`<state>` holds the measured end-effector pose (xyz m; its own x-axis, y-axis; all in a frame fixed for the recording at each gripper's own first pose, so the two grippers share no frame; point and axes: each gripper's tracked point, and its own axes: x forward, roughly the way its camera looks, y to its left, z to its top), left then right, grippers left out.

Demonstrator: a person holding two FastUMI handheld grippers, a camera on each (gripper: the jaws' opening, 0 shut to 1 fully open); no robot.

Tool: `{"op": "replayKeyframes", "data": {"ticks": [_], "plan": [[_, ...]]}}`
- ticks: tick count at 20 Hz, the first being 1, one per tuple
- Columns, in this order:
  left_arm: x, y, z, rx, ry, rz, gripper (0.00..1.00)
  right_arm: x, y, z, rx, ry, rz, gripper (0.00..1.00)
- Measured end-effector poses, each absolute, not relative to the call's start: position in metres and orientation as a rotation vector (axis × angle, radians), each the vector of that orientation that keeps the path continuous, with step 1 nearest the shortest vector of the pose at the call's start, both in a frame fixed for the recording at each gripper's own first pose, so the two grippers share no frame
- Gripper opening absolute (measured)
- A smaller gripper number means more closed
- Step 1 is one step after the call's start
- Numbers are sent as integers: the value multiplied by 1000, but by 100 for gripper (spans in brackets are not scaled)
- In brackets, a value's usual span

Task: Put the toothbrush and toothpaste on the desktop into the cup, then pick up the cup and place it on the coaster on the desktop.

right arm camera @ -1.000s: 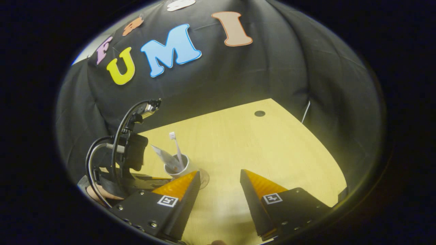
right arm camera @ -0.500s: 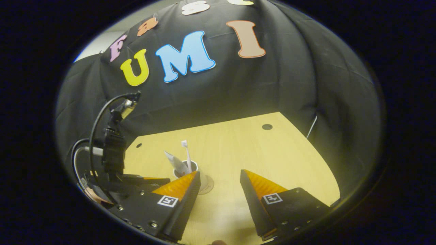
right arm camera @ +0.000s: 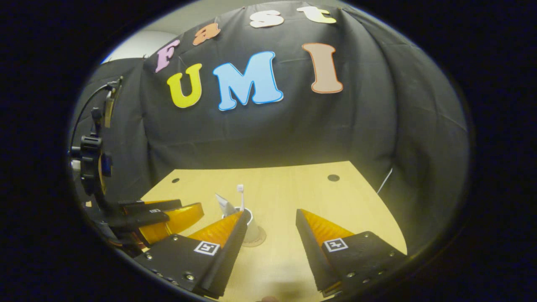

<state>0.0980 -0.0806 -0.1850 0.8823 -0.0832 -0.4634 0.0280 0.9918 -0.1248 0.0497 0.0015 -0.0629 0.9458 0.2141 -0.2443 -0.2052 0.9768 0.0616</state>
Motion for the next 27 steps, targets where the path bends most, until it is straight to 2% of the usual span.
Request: {"op": "replayKeyframes", "data": {"ticks": [1,2,3,4,5,6,7,8,9,11,12,13,14,17,18,19,27], "plan": [[96,-78,-181,-111,455,-54,85,49,3,-60,27,241,205,70],[94,-75,-177,-109,420,-47,84,46,5,-55,21,224,205,75],[92,-72,-172,-110,389,-40,84,47,6,-51,13,200,199,70],[89,-65,-164,-109,363,-28,84,47,6,-44,2,174,187,75],[86,-59,-159,-107,337,-19,84,47,6,-38,-10,144,174,70],[81,-50,-153,-102,309,-13,85,46,7,-30,-21,112,164,70],[76,-43,-148,-99,280,-6,85,45,9,-24,-32,82,156,75],[73,-36,-142,-94,254,2,84,44,11,-19,-43,55,148,70],[69,-28,-136,-87,230,15,84,43,12,-15,-53,35,139,75],[68,-17,-122,-69,191,28,84,41,17,-11,-60,15,127,75],[69,-13,-116,-58,178,27,84,41,20,-10,-56,10,123,75],[70,-10,-112,-43,166,31,84,42,21,-10,-50,7,116,70],[70,-8,-108,-28,157,24,84,43,23,-8,-45,3,109,75],[71,-5,-94,3,122,2,84,43,26,-4,-46,-13,82,75],[72,-4,-91,3,116,-7,85,43,27,-3,-48,-11,79,70],[74,-6,-90,0,113,-14,84,44,30,-4,-50,-9,77,75],[83,-2,-95,-3,121,-31,84,45,32,7,-42,-38,56,75]]}}
